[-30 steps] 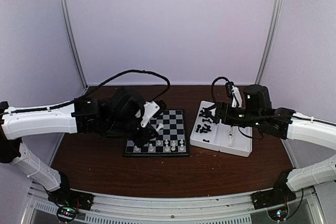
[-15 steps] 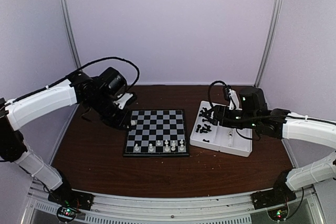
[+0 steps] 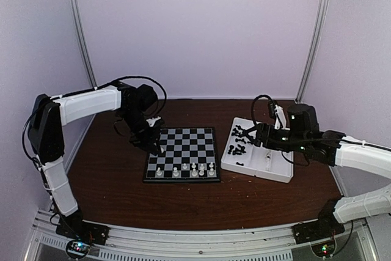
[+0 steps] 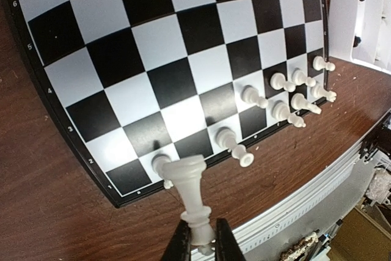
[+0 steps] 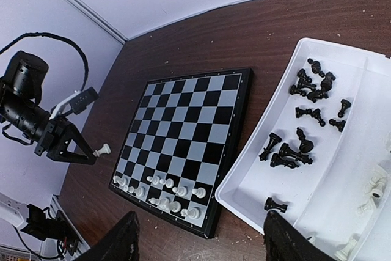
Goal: Set up the chess pieces on the board
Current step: Place the chess piece on the chessboard.
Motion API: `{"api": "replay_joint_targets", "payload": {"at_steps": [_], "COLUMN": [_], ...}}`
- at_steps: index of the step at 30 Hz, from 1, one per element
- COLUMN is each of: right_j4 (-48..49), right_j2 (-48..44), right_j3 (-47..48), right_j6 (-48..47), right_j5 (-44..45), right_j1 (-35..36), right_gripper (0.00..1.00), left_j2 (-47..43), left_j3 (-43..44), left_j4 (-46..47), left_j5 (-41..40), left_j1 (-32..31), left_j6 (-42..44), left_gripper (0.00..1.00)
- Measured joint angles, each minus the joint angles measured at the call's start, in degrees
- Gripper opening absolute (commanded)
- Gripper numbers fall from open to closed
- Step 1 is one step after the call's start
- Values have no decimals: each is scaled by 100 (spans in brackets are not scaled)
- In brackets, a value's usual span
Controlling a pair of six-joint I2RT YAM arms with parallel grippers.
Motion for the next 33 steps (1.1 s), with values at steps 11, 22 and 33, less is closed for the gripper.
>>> {"api": "replay_joint_targets", "payload": {"at_steps": [11,22,33], "right_j4": [33,306,553], "right_j2": [-203,-162,-131], "right_j3": [-223,-407,-592], "right_j6": [11,42,162], "right_j5": [-144,-363,-544], "right_j1": [-223,-361,-452], "right_gripper": [69,69,68], "left_j2": [953,1720,2142], "left_j3": [763,1327,1685], "left_j4": [-695,-1493,-1838], "left_j5": [184,199,197], "left_j1": [319,435,455], "left_j6": [157,470,649], "left_gripper": [5,6,15]}}
